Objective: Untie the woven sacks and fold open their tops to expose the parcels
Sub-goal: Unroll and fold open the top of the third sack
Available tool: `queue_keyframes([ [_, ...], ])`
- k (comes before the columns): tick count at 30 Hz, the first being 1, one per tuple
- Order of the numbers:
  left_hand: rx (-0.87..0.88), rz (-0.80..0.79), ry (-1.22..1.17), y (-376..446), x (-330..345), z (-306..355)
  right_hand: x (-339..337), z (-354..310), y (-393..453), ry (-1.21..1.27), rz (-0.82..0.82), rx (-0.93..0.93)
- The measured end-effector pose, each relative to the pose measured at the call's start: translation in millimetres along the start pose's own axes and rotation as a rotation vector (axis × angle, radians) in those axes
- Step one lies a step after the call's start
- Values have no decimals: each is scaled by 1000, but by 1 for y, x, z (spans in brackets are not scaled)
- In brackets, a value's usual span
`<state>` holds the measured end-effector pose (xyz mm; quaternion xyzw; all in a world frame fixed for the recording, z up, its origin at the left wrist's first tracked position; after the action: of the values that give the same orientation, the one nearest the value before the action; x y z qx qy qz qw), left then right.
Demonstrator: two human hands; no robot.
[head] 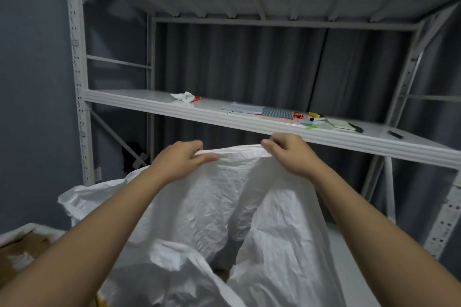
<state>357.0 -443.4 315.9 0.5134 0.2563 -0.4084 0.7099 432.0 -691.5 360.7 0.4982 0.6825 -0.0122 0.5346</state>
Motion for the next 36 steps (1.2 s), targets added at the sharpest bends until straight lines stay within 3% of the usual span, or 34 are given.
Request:
queue_keyframes([
  [2, 8, -37, -37, 0, 1, 5, 3, -1, 3, -276, -28, 66],
  [4, 38, -55, -74, 0, 5, 10, 15, -12, 0, -568, 67, -57],
  [7, 99, -69, -103, 0, 7, 16, 48, -23, -14, -569, 38, -304],
  [9, 153, -80, -15, 0, 6, 17, 59, -17, -19, -411, -66, -336],
  [10, 184, -28, 100, 1, 6, 16, 60, -15, -19, -243, -125, -236],
  [12, 252, 205, 346, -1, 7, 23, 55, -16, -15, 218, -168, -18],
  [14, 252, 316, 355, -4, 13, 33, 52, -26, -12, 414, -181, 78],
  [15, 183, 271, 208, -3, 15, 30, 50, -29, -11, 308, -193, 70],
  [17, -79, 21, -230, 0, 19, 16, 51, -23, -13, -179, -128, 27],
  [18, -151, -31, -314, 1, 18, 9, 51, -22, -18, -336, -65, -8],
  [19, -166, -30, -254, 1, 12, 6, 52, -22, -22, -384, -41, -19],
  [20, -119, -2, -64, -1, 7, 8, 53, -21, -26, -295, -51, 21],
  [22, 151, 116, 329, -7, 10, 24, 60, -18, -29, 294, -168, 288],
  [23, 287, 124, 385, -14, 16, 37, 62, -19, -29, 571, -232, 435],
  [24, 358, 83, 369, -19, 22, 46, 59, -23, -31, 689, -247, 497],
  [25, 361, 9, 291, -19, 28, 46, 54, -25, -31, 628, -221, 446],
  [28, 80, -168, -155, -8, 27, 21, 53, -23, -43, -231, -72, 51],
  [29, 7, -183, -168, -6, 23, 15, 57, -25, -51, -348, -52, -21],
  [30, -17, -179, -79, -7, 20, 15, 61, -24, -56, -305, -58, -25],
  [31, 25, -145, 84, -9, 21, 20, 65, -22, -59, -70, -91, 48],
  [33, 194, -57, 163, -20, 29, 43, 72, -20, -61, 696, -235, 346],
  [34, 265, -75, 83, -28, 35, 53, 71, -19, -62, 917, -266, 465],
  [35, 281, -115, -31, -32, 39, 56, 67, -16, -61, 973, -247, 483],
  [36, 229, -149, -138, -31, 41, 51, 63, -15, -60, 860, -200, 406],
])
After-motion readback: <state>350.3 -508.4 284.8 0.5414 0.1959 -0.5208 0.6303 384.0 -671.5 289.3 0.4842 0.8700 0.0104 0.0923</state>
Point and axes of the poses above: each hand's wrist, its own y-axis towards the middle knuckle, its own x-axis out of the palm, z = x × y, the point moved 3 cm from there along y, towards the middle knuckle, and after that the axes turned 5 degrees about y, right-handed, at the moved point
